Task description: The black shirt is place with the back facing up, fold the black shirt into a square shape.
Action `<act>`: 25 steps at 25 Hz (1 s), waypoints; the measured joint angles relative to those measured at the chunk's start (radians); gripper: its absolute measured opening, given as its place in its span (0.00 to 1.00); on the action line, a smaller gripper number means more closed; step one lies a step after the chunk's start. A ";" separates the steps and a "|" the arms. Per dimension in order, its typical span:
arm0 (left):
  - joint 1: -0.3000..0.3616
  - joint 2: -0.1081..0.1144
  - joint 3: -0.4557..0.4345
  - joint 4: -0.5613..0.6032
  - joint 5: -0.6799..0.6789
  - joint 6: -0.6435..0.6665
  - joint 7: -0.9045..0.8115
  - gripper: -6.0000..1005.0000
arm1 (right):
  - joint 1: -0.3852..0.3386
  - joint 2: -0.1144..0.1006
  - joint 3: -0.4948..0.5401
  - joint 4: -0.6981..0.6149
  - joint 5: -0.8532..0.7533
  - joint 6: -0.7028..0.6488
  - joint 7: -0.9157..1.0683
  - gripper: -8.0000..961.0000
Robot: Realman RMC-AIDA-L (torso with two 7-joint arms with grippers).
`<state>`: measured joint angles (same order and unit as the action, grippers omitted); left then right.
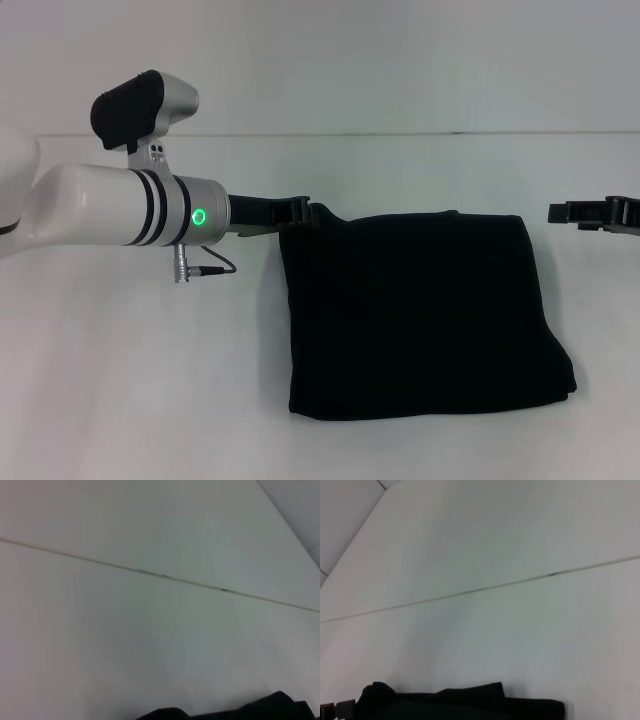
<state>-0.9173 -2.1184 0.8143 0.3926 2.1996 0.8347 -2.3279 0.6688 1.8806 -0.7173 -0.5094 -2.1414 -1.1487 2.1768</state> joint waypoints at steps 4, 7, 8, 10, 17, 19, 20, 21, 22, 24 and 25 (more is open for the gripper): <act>-0.002 0.000 0.000 0.000 0.000 0.000 0.000 0.02 | 0.000 0.000 0.003 0.000 0.000 0.000 0.000 0.68; -0.002 0.002 0.000 0.003 -0.001 0.000 0.000 0.01 | 0.000 0.000 0.003 0.001 0.000 0.000 0.000 0.68; -0.001 0.003 0.000 0.005 -0.003 0.000 0.000 0.00 | 0.000 0.000 0.003 0.001 0.000 0.000 0.000 0.68; 0.002 0.006 -0.002 0.010 -0.006 -0.004 0.000 0.01 | 0.000 0.000 0.002 0.000 0.000 0.000 0.000 0.68; 0.006 0.014 -0.010 0.014 -0.008 -0.022 -0.001 0.04 | 0.000 0.000 0.001 0.002 0.000 0.000 0.000 0.68; 0.006 0.017 -0.011 0.016 -0.008 -0.025 -0.001 0.05 | 0.000 0.000 -0.001 0.003 0.000 0.000 0.000 0.68; 0.007 0.018 -0.011 0.020 -0.009 -0.025 -0.001 0.06 | 0.000 0.000 -0.001 0.003 0.000 0.000 0.000 0.68; 0.007 0.019 -0.012 0.022 -0.009 -0.025 -0.001 0.06 | 0.000 0.000 -0.002 0.003 0.000 0.000 0.000 0.68; 0.008 0.021 -0.012 0.026 -0.009 -0.026 -0.001 0.06 | 0.000 0.000 -0.002 0.003 0.000 0.000 0.000 0.68; 0.009 0.023 -0.013 0.029 -0.009 -0.031 -0.001 0.07 | 0.000 0.000 -0.002 0.003 0.000 0.000 0.000 0.68; 0.009 0.024 -0.013 0.029 -0.009 -0.033 -0.001 0.08 | 0.001 0.000 -0.003 0.002 0.000 0.000 0.001 0.68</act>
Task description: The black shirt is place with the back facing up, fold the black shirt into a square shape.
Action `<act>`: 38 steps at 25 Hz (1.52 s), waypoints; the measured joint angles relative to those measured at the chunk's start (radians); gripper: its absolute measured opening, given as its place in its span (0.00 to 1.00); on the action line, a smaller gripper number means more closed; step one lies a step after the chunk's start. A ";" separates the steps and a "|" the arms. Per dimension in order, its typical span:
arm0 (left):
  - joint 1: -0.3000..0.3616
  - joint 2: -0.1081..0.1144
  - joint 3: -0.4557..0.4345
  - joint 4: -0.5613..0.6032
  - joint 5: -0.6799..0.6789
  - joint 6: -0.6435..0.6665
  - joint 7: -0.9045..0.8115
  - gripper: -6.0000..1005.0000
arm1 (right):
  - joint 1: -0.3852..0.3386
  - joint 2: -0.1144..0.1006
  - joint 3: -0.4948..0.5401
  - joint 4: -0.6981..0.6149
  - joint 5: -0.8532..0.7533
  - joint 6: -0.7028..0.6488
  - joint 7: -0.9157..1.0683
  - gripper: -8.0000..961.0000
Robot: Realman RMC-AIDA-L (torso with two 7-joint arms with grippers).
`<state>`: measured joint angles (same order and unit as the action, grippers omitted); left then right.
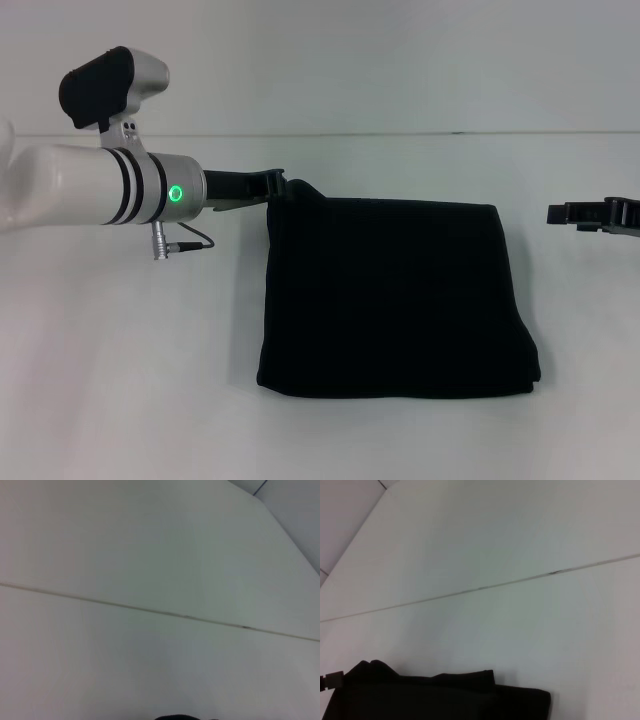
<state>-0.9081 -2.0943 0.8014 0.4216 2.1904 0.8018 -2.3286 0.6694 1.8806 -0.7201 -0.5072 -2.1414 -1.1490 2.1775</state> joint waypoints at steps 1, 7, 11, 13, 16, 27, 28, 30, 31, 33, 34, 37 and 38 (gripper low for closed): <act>0.000 0.000 0.000 0.000 0.000 -0.006 0.000 0.08 | 0.000 0.000 0.000 -0.001 0.000 0.000 0.000 0.68; 0.001 0.000 -0.002 0.000 0.000 -0.018 0.000 0.11 | 0.001 0.000 -0.002 -0.002 0.000 0.000 0.001 0.68; 0.009 -0.001 -0.010 0.002 -0.001 -0.021 0.000 0.12 | 0.001 -0.001 -0.002 -0.001 0.000 0.000 0.001 0.68; 0.012 -0.001 -0.012 0.003 -0.001 -0.021 -0.002 0.13 | 0.001 -0.001 -0.002 0.000 0.000 -0.001 0.000 0.68; 0.019 -0.002 -0.015 0.004 -0.011 -0.021 -0.007 0.15 | 0.004 0.000 -0.002 0.001 0.000 -0.003 -0.003 0.68; 0.144 -0.003 -0.018 0.170 -0.074 0.059 0.006 0.26 | 0.026 0.018 -0.024 -0.002 0.000 0.007 -0.016 0.68; 0.152 -0.003 -0.023 0.187 -0.074 0.079 0.014 0.27 | 0.027 0.019 -0.024 -0.003 0.000 0.010 -0.022 0.68; 0.182 -0.004 -0.066 0.253 -0.081 0.179 0.064 0.31 | 0.027 0.019 -0.021 -0.005 0.003 0.012 -0.041 0.68; 0.191 -0.005 -0.090 0.272 -0.090 0.231 0.096 0.33 | 0.027 0.019 -0.018 -0.007 0.007 0.009 -0.053 0.68; 0.213 -0.006 -0.163 0.311 -0.136 0.374 0.194 0.37 | 0.027 0.019 -0.009 -0.009 0.025 -0.010 -0.088 0.68; 0.221 -0.006 -0.189 0.318 -0.161 0.424 0.233 0.39 | 0.026 0.019 -0.004 -0.009 0.037 -0.020 -0.110 0.68; 0.254 -0.006 -0.277 0.324 -0.261 0.590 0.390 0.49 | 0.018 0.021 0.006 -0.010 0.096 -0.064 -0.185 0.68; 0.270 -0.008 -0.308 0.324 -0.297 0.636 0.443 0.53 | 0.016 0.021 0.008 -0.011 0.119 -0.082 -0.211 0.68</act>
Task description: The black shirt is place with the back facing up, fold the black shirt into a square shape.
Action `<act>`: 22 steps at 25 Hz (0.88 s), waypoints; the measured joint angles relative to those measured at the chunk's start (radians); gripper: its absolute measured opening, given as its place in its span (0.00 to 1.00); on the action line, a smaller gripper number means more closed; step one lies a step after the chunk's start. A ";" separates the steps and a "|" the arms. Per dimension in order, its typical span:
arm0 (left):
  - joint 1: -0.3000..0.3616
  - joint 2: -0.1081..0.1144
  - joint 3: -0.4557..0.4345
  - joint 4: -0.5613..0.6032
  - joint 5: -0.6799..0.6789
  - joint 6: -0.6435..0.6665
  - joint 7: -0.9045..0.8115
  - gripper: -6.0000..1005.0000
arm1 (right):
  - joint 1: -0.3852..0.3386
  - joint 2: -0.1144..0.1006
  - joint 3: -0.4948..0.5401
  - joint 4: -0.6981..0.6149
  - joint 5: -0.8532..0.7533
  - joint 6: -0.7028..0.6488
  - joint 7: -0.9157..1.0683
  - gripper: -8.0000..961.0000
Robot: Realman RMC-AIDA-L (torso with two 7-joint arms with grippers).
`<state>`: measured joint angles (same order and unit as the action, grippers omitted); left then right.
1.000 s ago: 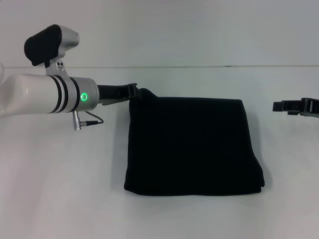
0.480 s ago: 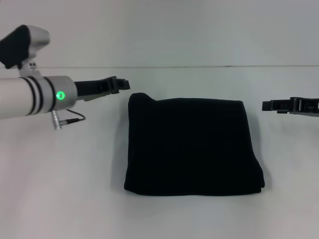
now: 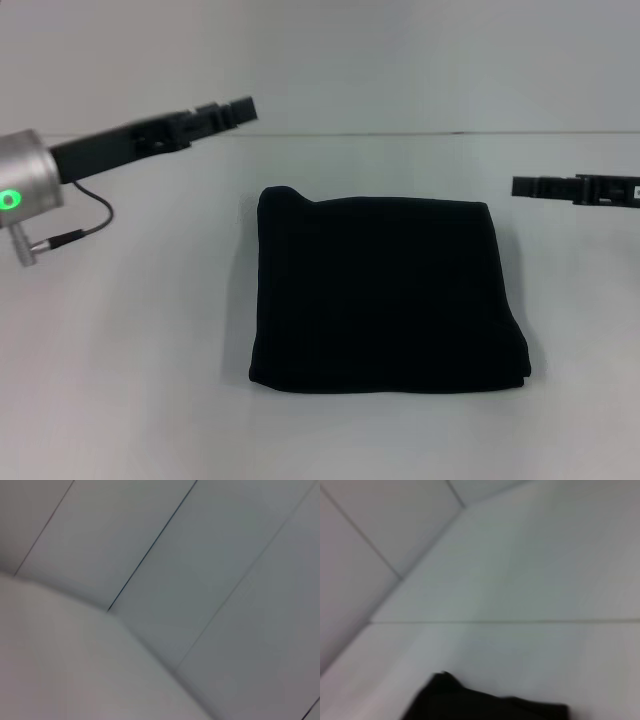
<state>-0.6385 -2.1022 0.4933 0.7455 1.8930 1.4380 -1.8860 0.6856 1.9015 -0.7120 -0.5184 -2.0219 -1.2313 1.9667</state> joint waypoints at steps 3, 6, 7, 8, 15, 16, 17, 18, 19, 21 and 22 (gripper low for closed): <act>0.029 -0.004 -0.044 0.000 -0.051 0.063 0.053 0.71 | -0.009 0.004 0.007 -0.015 0.060 -0.056 -0.067 0.68; 0.046 -0.004 -0.062 0.006 -0.061 0.123 0.102 0.84 | -0.016 0.020 0.013 -0.062 0.091 -0.105 -0.110 0.72; 0.049 -0.003 -0.063 0.009 -0.059 0.140 0.119 0.85 | -0.018 0.026 0.013 -0.086 0.092 -0.119 -0.120 0.73; 0.050 -0.001 -0.062 0.012 -0.056 0.161 0.148 0.85 | -0.020 0.035 0.011 -0.112 0.092 -0.134 -0.132 0.75; 0.038 0.014 -0.058 0.033 -0.003 0.172 0.209 0.87 | -0.016 0.077 -0.012 -0.242 0.025 -0.161 -0.180 0.96; 0.028 0.019 -0.055 0.035 0.013 0.171 0.210 0.87 | -0.009 0.077 -0.013 -0.248 0.004 -0.160 -0.177 0.96; 0.017 0.024 -0.050 0.035 0.037 0.171 0.210 0.87 | -0.001 0.078 -0.013 -0.253 -0.017 -0.158 -0.172 0.96; 0.002 0.029 -0.041 0.036 0.065 0.171 0.210 0.87 | 0.007 0.078 -0.013 -0.256 -0.034 -0.159 -0.168 0.97; -0.013 0.034 -0.027 0.036 0.101 0.171 0.210 0.87 | 0.017 0.077 -0.016 -0.259 -0.058 -0.164 -0.161 0.97; -0.041 0.041 0.003 0.037 0.163 0.171 0.208 0.87 | 0.033 0.076 -0.026 -0.264 -0.100 -0.175 -0.144 0.97; -0.058 0.045 0.028 0.038 0.200 0.172 0.205 0.87 | 0.039 0.075 -0.036 -0.271 -0.123 -0.176 -0.130 0.97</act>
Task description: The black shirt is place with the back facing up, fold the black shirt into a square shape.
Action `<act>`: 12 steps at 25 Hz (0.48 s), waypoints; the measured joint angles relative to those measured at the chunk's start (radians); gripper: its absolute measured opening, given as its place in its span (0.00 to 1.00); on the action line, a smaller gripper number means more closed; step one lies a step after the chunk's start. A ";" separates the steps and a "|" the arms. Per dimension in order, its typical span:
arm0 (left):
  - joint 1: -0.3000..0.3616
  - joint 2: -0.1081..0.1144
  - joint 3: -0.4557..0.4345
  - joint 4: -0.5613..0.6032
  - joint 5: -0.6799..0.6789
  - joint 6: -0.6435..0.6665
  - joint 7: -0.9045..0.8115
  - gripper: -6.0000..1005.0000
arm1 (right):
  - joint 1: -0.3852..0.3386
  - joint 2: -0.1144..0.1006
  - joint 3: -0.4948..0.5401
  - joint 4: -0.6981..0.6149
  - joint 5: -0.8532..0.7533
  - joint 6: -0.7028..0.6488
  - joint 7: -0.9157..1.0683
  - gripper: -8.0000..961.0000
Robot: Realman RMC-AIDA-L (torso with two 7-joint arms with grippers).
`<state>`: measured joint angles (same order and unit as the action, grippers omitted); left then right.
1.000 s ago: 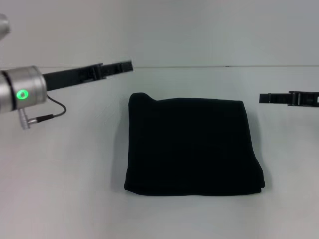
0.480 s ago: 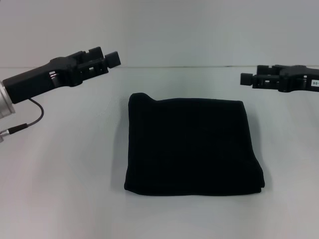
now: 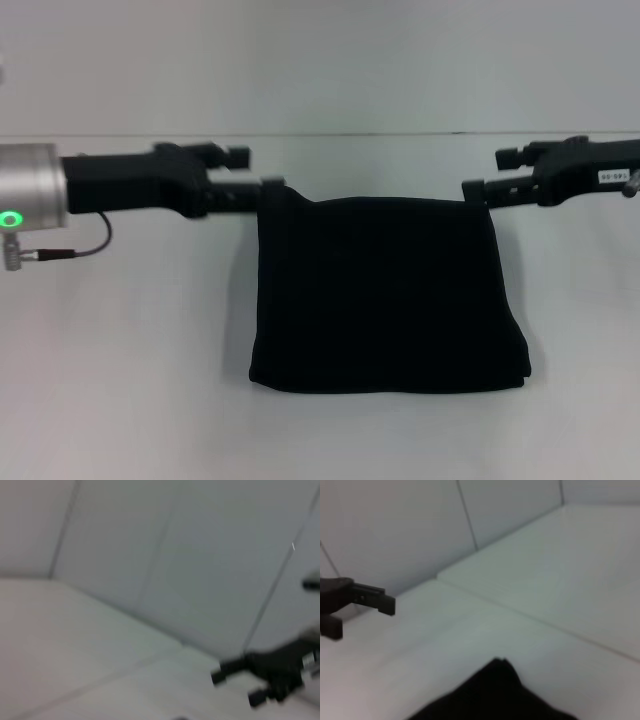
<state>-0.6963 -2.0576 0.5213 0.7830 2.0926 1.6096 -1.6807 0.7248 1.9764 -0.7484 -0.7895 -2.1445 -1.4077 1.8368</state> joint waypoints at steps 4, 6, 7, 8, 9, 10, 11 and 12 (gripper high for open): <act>-0.039 0.005 0.072 0.001 0.070 0.013 -0.008 0.86 | 0.012 0.010 -0.032 -0.035 -0.064 -0.003 0.045 0.97; -0.040 0.005 0.082 0.002 0.073 0.015 -0.008 0.86 | 0.012 0.016 -0.035 -0.042 -0.071 -0.003 0.048 0.97; -0.042 0.003 0.100 0.002 0.075 0.018 -0.009 0.86 | 0.012 0.017 -0.036 -0.042 -0.071 -0.003 0.048 0.96; -0.042 0.003 0.100 0.002 0.075 0.018 -0.009 0.86 | 0.013 0.017 -0.036 -0.042 -0.072 -0.002 0.048 0.96; -0.042 0.003 0.102 0.002 0.077 0.018 -0.009 0.86 | 0.013 0.018 -0.036 -0.040 -0.072 -0.001 0.048 0.96; -0.041 0.002 0.105 0.002 0.080 0.019 -0.009 0.86 | 0.013 0.018 -0.036 -0.039 -0.072 -0.001 0.048 0.96; -0.039 0.002 0.106 0.002 0.082 0.021 -0.009 0.86 | 0.013 0.018 -0.036 -0.037 -0.072 -0.001 0.049 0.96; -0.037 0.001 0.107 0.002 0.082 0.022 -0.009 0.86 | 0.013 0.018 -0.036 -0.037 -0.072 -0.001 0.049 0.96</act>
<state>-0.7337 -2.0563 0.6279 0.7854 2.1748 1.6320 -1.6894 0.7376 1.9942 -0.7846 -0.8270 -2.2168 -1.4090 1.8858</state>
